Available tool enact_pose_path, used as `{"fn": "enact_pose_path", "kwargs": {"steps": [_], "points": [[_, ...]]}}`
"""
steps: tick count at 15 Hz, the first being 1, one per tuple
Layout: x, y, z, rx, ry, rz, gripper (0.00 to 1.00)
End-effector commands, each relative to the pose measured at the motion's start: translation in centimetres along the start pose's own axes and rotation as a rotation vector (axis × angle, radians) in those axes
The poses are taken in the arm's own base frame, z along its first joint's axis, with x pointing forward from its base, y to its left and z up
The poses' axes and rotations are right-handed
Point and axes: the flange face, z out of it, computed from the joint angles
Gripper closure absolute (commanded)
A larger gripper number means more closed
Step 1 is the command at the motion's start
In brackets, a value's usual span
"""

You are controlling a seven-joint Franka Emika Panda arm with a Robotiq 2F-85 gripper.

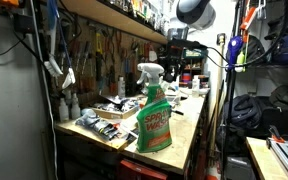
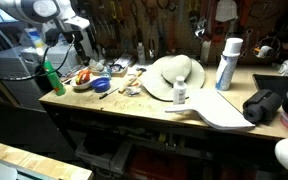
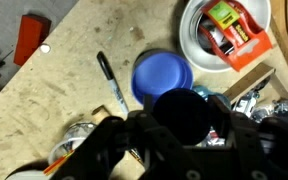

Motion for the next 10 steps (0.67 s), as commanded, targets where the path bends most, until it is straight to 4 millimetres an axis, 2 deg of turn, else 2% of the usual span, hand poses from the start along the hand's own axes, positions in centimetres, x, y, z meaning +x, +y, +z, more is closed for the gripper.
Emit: {"fn": "enact_pose_path", "kwargs": {"steps": [1, 3, 5, 7, 9, 10], "points": [[2.2, 2.2, -4.7, -0.030, -0.109, -0.017, 0.69], [2.7, 3.5, -4.8, -0.019, -0.227, -0.068, 0.69], [2.7, 4.7, -3.5, 0.009, -0.326, -0.099, 0.69], [2.5, 6.2, -1.2, 0.038, -0.428, -0.114, 0.69], [2.5, 7.5, 0.1, 0.058, -0.430, -0.069, 0.69], [2.5, 6.6, -0.7, 0.020, -0.409, -0.087, 0.44]]}}
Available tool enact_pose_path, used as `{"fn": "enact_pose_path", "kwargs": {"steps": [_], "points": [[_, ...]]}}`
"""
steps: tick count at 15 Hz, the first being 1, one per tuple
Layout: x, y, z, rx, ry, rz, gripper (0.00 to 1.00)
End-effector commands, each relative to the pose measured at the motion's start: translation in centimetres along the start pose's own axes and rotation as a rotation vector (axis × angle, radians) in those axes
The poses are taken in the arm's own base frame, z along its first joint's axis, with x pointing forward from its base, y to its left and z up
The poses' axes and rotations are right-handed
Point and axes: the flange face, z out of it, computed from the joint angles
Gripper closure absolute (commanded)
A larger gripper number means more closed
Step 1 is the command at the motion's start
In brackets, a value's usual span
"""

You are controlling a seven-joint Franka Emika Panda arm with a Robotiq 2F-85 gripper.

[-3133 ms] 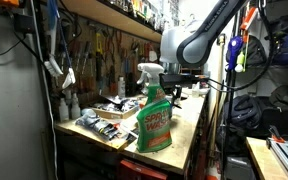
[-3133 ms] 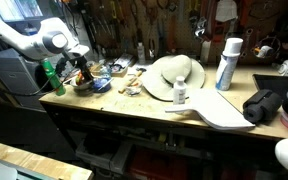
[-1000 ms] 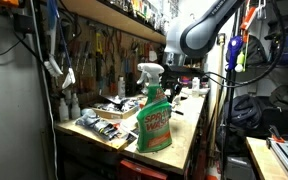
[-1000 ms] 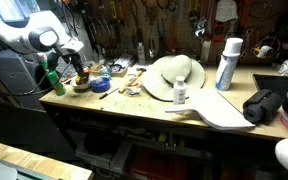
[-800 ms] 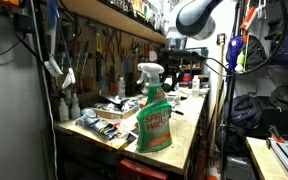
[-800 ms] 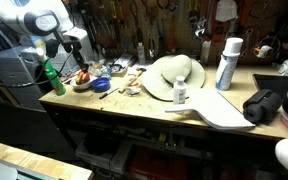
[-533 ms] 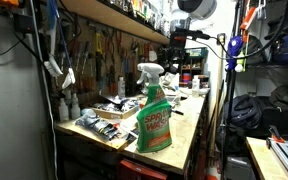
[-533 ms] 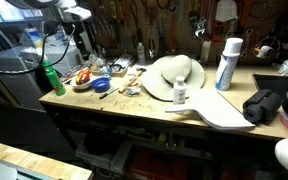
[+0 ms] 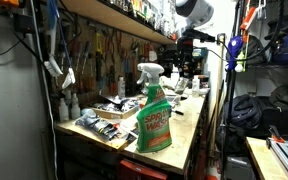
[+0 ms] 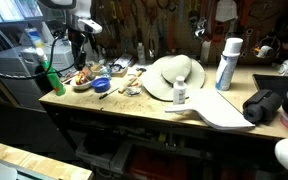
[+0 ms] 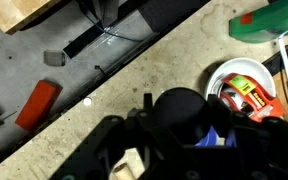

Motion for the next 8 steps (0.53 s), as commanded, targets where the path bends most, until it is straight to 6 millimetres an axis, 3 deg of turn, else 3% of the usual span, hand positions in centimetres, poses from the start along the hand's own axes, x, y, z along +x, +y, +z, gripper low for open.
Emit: {"fn": "enact_pose_path", "kwargs": {"steps": [1, 2, 3, 5, 8], "points": [[0.4, 0.5, 0.5, 0.005, -0.014, 0.008, 0.44], [0.7, 0.8, 0.8, 0.008, -0.022, 0.012, 0.44], [0.8, 0.9, 0.9, 0.009, -0.024, 0.013, 0.69], [1.7, 1.7, 1.9, -0.038, -0.068, 0.044, 0.69], [3.2, 4.9, 3.5, -0.078, -0.154, 0.121, 0.69]]}}
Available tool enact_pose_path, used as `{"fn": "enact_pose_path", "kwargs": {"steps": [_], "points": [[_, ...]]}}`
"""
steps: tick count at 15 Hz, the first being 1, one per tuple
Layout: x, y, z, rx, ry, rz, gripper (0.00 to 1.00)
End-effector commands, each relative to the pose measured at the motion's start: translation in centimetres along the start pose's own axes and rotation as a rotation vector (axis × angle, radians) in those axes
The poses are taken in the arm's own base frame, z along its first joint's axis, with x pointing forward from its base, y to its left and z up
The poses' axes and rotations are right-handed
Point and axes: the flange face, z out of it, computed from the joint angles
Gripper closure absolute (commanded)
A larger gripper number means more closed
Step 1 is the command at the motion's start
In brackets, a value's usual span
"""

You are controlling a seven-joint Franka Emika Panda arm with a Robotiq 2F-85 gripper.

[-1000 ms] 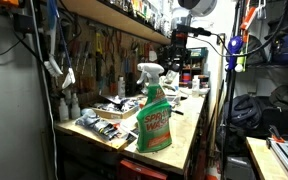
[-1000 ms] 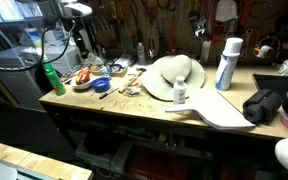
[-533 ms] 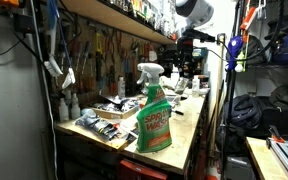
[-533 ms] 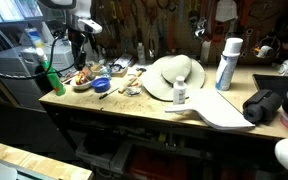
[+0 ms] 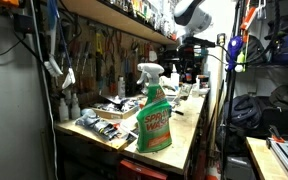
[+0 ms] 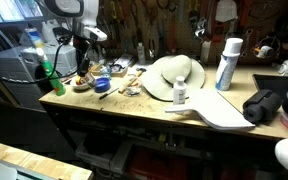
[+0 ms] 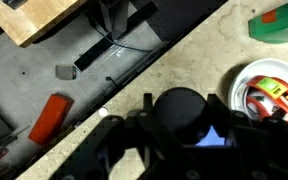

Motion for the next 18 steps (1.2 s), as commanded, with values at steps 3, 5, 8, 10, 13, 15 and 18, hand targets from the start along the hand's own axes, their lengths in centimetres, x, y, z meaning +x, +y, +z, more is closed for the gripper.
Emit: {"fn": "enact_pose_path", "kwargs": {"steps": [3, 5, 8, 10, 13, 15, 18], "points": [[3.8, 5.8, 2.1, -0.043, -0.163, 0.129, 0.69], [5.0, 7.1, 2.2, -0.040, -0.184, 0.165, 0.69], [7.1, 7.6, 2.3, -0.034, -0.191, 0.185, 0.69], [8.4, 7.4, 2.3, -0.025, -0.199, 0.195, 0.69], [10.3, 7.6, 2.1, 0.001, -0.219, 0.231, 0.69], [11.3, 7.7, 2.0, 0.013, -0.237, 0.249, 0.69], [12.6, 7.8, 2.1, 0.037, -0.270, 0.268, 0.69]]}}
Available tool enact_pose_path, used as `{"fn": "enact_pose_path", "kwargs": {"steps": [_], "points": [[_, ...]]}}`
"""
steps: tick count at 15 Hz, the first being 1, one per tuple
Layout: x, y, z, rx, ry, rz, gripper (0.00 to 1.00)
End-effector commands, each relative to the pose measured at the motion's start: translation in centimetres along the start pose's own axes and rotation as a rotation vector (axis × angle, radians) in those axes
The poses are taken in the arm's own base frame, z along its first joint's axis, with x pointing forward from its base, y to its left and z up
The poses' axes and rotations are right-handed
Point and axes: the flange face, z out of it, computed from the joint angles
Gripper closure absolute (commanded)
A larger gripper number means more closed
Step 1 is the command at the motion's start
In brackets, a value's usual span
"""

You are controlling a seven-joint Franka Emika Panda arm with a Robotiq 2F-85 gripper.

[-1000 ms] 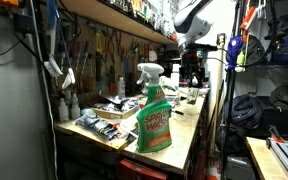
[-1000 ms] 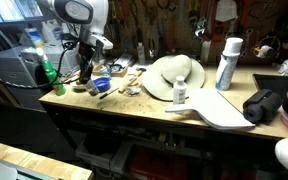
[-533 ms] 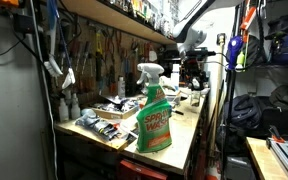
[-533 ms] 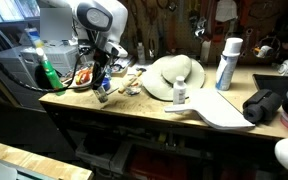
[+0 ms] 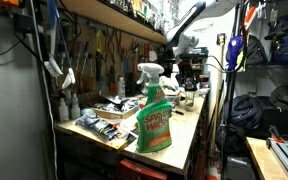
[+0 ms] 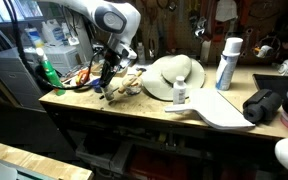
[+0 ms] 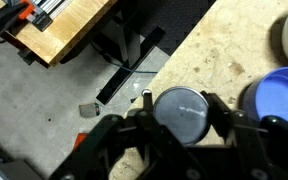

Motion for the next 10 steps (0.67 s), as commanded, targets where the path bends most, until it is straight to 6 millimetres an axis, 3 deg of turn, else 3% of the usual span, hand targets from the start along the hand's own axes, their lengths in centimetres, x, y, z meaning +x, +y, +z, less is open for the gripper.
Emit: {"fn": "enact_pose_path", "kwargs": {"steps": [1, 10], "points": [[1.7, -0.3, -0.5, 0.040, -0.062, 0.032, 0.69], [3.6, -1.4, -0.5, 0.073, -0.074, 0.046, 0.69]]}}
